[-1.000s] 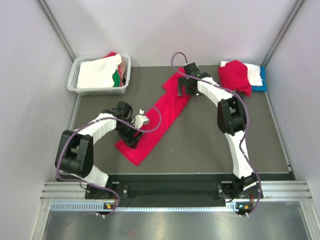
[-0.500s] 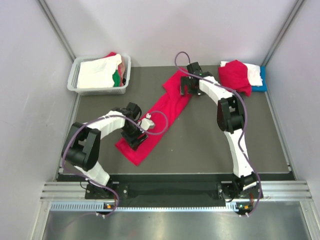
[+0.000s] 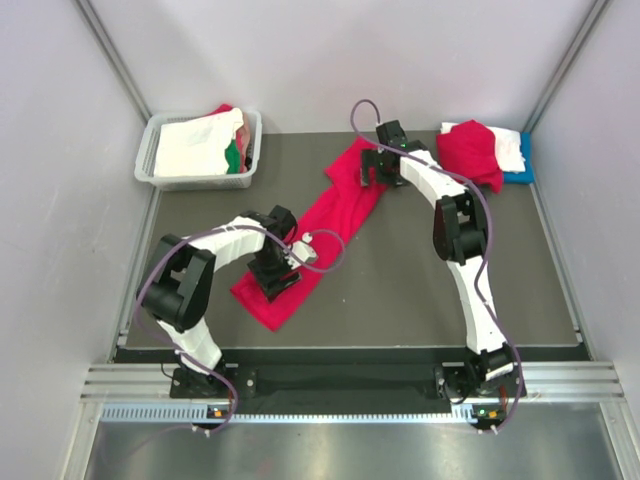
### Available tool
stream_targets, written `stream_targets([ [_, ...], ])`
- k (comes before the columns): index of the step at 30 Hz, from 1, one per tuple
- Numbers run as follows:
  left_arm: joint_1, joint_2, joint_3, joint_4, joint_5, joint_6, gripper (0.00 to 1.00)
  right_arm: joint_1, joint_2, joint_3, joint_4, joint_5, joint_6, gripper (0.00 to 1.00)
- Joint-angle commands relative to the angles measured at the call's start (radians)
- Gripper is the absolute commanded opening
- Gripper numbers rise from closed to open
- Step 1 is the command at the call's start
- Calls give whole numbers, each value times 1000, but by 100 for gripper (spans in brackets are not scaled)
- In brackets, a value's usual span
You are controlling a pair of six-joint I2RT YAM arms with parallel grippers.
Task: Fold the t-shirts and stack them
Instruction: Fold the tshirt
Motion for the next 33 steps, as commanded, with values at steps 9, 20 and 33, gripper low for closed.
stream_targets([
  [9, -138, -9, -43, 123, 227, -62, 68, 76, 39, -1, -42, -94, -37, 100],
  [20, -241, -80, -110, 100, 257, -65, 68, 101, 15, -25, -42, -111, -20, 100],
  [33, -329, -86, -54, -4, 339, -11, 68, 61, 49, 103, -38, -132, -16, 100],
])
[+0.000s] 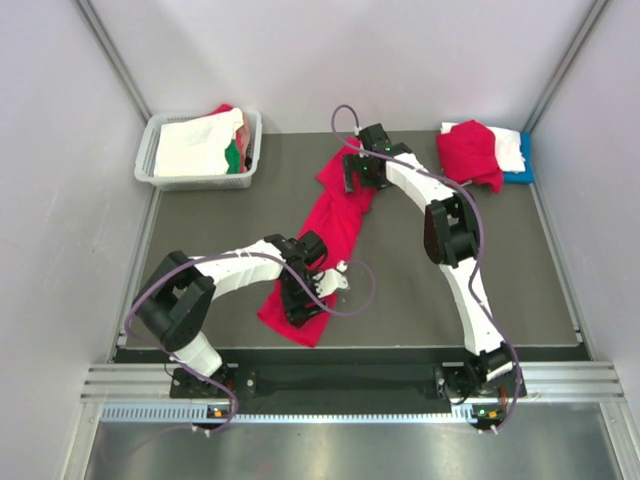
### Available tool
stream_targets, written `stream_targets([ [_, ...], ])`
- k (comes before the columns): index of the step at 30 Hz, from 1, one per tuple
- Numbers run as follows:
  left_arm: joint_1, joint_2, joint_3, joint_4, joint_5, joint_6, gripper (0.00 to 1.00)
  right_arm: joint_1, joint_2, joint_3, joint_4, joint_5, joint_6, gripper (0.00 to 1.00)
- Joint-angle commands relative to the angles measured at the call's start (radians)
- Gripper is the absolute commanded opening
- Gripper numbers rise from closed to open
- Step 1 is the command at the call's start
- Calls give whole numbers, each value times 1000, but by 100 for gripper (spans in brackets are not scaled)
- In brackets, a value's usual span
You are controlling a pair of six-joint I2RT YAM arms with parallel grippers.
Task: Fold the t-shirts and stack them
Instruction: Fold the tshirt
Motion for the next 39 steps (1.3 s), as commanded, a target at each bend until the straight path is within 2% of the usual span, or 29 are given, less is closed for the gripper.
stream_targets([
  [1, -41, 10, 50, -82, 181, 18, 69, -24, 40, 77, -8, -93, 38, 100],
  [6, -41, -1, 130, -102, 241, -3, 68, -18, -20, -1, 73, -34, 22, 100],
  [11, -13, -95, 144, -80, 165, -12, 68, 14, -124, -57, 54, 112, -59, 100],
  [14, 88, -153, 170, -119, 143, 15, 68, 28, -179, -57, -2, 140, -51, 100],
  [15, 175, -165, 182, -132, 149, 30, 68, 36, -202, -75, -10, 140, -42, 100],
  [18, 335, -193, 170, -195, 152, 118, 68, 77, -287, -162, -25, 203, -54, 100],
  [21, 399, -217, 127, -212, 125, 161, 68, 94, -322, -189, -65, 230, -45, 100],
  [26, 412, -280, 49, -202, 160, 152, 68, 146, -463, -333, -82, 339, -39, 100],
  [28, 412, -274, 46, -205, 174, 150, 68, 154, -517, -371, -106, 353, -27, 100],
  [30, 410, -268, 52, -206, 178, 149, 68, 171, -569, -417, -123, 303, 10, 100],
  [34, 412, -270, 64, -205, 178, 147, 68, 281, -754, -706, -63, 162, 122, 100],
  [37, 412, -274, 64, -205, 180, 149, 68, 478, -837, -896, -40, 137, 235, 100],
  [39, 412, -274, 41, -188, 175, 147, 68, 565, -876, -1006, -13, 124, 289, 100],
])
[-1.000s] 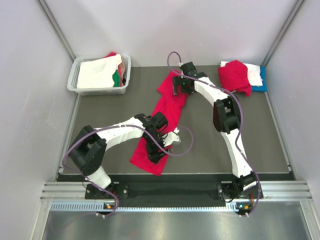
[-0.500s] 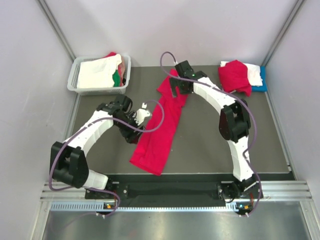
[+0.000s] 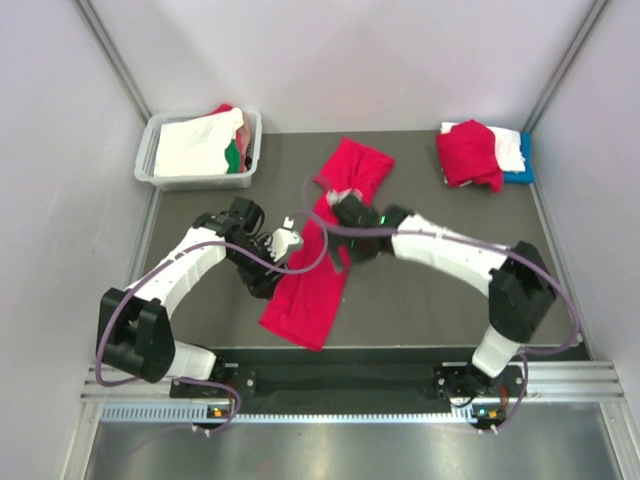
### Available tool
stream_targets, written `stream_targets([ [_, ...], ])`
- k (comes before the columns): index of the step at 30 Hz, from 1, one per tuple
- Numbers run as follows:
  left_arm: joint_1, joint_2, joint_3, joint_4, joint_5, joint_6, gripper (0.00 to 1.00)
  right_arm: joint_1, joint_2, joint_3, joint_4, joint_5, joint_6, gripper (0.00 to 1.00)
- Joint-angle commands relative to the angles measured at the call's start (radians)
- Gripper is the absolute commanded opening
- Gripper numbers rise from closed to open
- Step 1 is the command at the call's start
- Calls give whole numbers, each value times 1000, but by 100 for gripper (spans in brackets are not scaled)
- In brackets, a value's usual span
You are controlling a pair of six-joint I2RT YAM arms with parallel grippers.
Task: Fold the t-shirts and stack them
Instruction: Fold the tshirt
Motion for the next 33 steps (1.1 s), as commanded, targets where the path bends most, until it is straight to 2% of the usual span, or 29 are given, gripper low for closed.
stream_targets([
  [1, 1, -27, -17, 15, 23, 10, 68, 279, -113, -195, 36, -58, 166, 100],
  [4, 46, 2, -51, 77, 39, -1, 68, 408, -127, -221, 4, -12, 201, 100],
  [7, 150, 70, -42, 91, 82, 11, 65, 472, -147, -232, -15, -9, 236, 100],
  [11, 363, 61, -42, 100, 184, 27, 65, 496, -164, -215, -39, -6, 255, 100],
  [14, 472, 12, -47, 114, 208, 25, 64, 510, -155, -191, -38, -4, 246, 100],
  [23, 659, -27, -80, 149, 273, -7, 64, 588, 6, -59, -41, 40, 144, 100],
  [27, 699, 15, -70, 151, 283, -24, 64, 588, 85, 7, -50, 45, 101, 100],
  [33, 704, 3, -65, 149, 285, -38, 64, 588, 163, 59, -29, 55, 46, 100],
])
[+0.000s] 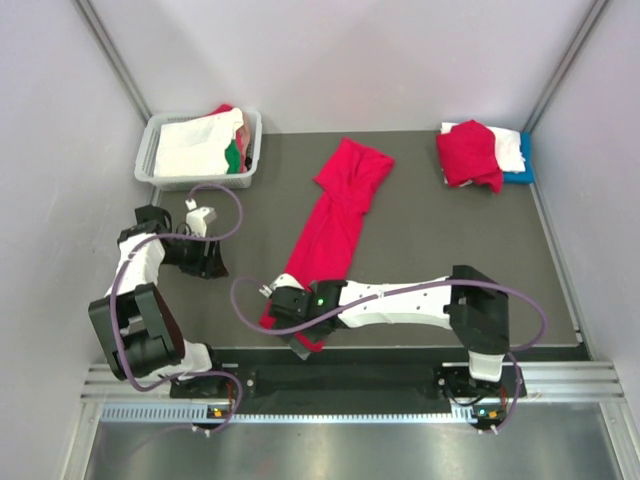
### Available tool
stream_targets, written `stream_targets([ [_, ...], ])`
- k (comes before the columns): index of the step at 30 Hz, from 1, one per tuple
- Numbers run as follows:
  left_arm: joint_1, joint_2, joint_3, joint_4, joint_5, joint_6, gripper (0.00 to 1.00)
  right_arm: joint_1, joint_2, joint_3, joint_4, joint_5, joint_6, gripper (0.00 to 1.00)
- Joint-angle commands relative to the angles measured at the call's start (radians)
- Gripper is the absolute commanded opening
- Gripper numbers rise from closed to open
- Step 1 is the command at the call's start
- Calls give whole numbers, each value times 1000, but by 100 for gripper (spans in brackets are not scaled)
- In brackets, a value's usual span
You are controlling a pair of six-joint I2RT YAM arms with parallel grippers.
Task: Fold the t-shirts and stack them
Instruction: Fold the tshirt
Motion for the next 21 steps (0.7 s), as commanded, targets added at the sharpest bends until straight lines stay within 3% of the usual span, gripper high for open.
stream_targets([
  [1, 4, -18, 21, -2, 61, -13, 64, 9, 46, 80, 12, 36, -63, 100],
  [10, 4, -40, 55, -34, 42, -12, 64, 11, 135, 189, 32, -20, -121, 100],
  [21, 4, -92, 62, -58, 41, -30, 64, 15, 127, 72, 122, -105, -108, 100],
])
